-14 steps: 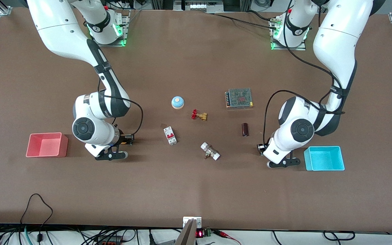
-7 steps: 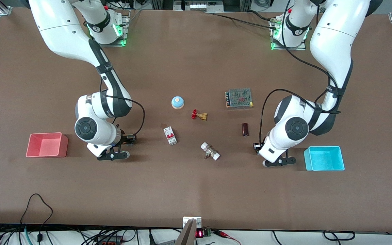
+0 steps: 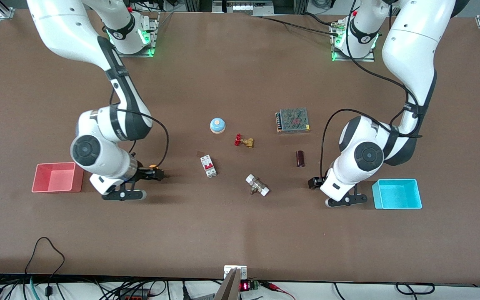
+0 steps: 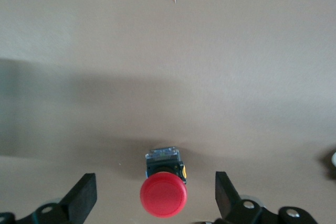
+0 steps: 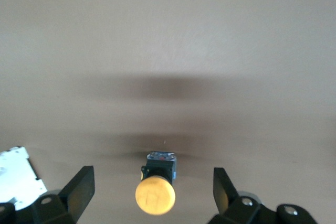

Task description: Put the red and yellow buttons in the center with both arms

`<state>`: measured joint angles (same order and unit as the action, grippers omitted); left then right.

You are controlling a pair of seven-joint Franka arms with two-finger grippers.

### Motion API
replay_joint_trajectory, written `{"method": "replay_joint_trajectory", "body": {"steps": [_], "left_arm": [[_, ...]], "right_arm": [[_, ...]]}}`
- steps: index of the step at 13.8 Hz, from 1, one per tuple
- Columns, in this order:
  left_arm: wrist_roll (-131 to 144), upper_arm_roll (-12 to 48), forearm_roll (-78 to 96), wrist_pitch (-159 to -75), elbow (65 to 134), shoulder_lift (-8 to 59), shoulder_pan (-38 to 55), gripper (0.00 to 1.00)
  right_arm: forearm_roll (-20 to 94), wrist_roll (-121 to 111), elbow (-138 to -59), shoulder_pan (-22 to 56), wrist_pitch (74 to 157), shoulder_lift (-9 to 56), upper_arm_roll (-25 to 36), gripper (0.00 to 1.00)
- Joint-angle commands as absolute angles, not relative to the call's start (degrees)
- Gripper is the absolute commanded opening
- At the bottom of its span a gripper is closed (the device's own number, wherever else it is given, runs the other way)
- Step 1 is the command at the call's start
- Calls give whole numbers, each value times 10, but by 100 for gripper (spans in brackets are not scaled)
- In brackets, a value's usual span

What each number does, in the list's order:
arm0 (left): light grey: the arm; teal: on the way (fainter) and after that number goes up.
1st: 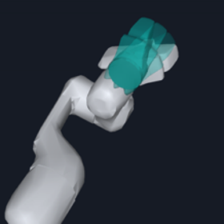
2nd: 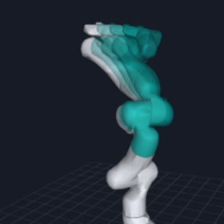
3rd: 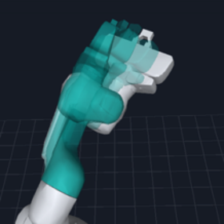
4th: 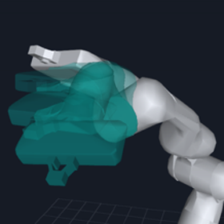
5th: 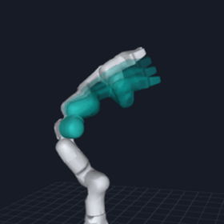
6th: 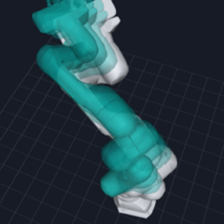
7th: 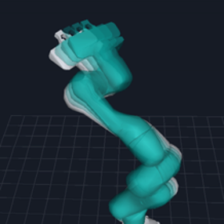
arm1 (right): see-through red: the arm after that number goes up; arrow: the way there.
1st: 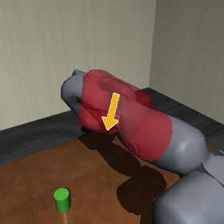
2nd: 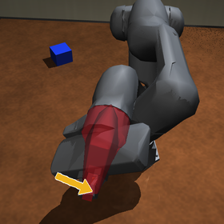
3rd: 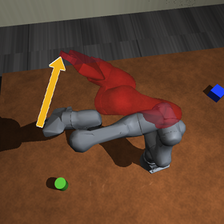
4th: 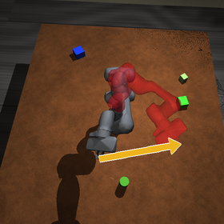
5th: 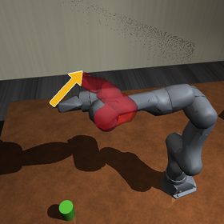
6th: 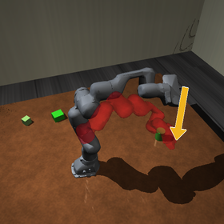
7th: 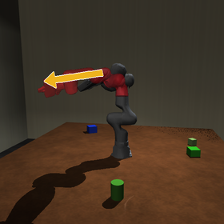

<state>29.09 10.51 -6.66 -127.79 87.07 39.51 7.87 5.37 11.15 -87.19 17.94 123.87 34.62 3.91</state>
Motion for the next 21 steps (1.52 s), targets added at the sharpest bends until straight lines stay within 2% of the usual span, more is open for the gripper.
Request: {"method": "replay_joint_trajectory", "body": {"steps": [1,5,8,10,14,17,21], "left_arm": [[267,102,-79,-1233,877,346,64,100],[210,103,-79,-1173,881,293,40,100],[158,104,-78,-1134,882,255,16,100],[113,105,-77,-1101,882,234,-1,100],[66,106,-70,-1071,882,186,-37,100],[44,108,-69,-1058,881,162,-60,100],[43,108,-52,-1045,882,123,-77,100]], "right_arm": [[52,114,-883,173,1215,295,51,100],[52,116,-881,173,1152,236,82,100],[51,104,-870,173,1044,193,139,100],[51,50,-824,136,985,174,150,100],[6,-46,-810,83,946,137,134,100],[-2,-57,-811,8,927,115,53,100],[0,-45,-826,2,888,85,50,100]]}}
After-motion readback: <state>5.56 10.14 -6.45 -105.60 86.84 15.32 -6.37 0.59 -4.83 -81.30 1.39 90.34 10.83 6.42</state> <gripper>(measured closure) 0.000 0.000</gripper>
